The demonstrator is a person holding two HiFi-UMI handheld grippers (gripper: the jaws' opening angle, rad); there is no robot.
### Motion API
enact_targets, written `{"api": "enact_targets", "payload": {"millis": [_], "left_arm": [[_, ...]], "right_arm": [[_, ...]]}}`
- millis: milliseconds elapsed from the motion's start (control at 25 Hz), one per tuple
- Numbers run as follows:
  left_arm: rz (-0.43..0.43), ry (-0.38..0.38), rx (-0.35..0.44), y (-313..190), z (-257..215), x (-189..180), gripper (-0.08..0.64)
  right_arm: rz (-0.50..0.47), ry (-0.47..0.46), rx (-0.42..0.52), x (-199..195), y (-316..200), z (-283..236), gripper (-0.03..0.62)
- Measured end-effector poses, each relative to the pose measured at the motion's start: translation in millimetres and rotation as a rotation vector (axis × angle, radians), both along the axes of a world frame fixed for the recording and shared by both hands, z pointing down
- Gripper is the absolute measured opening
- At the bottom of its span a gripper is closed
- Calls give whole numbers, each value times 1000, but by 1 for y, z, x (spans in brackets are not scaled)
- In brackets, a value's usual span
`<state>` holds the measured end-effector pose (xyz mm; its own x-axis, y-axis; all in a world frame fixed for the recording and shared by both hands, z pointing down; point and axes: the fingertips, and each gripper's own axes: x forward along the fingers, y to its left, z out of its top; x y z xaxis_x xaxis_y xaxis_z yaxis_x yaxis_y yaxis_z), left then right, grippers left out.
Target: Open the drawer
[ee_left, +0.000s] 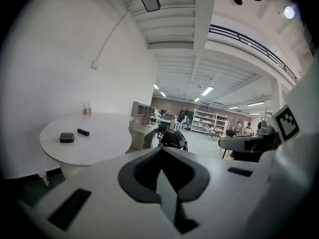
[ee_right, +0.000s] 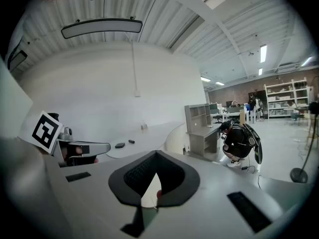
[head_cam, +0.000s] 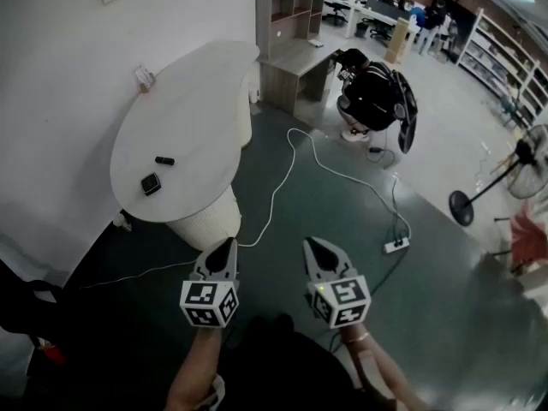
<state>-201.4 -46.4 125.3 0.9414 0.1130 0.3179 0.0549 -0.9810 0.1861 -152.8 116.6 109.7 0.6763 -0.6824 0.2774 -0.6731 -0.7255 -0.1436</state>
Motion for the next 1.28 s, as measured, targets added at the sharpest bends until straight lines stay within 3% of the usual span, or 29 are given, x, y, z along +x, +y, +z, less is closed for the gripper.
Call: {"api": "enact_targets", "payload": {"millis": [760,1280], "left_arm": [[-24,-32,-34,7,17,2,3],[-57,-61,7,22,27,29,3]], "right_arm": [[-40,-32,-9,4,3,14,3],[-13,-56,16,31,30,23,3]]}}
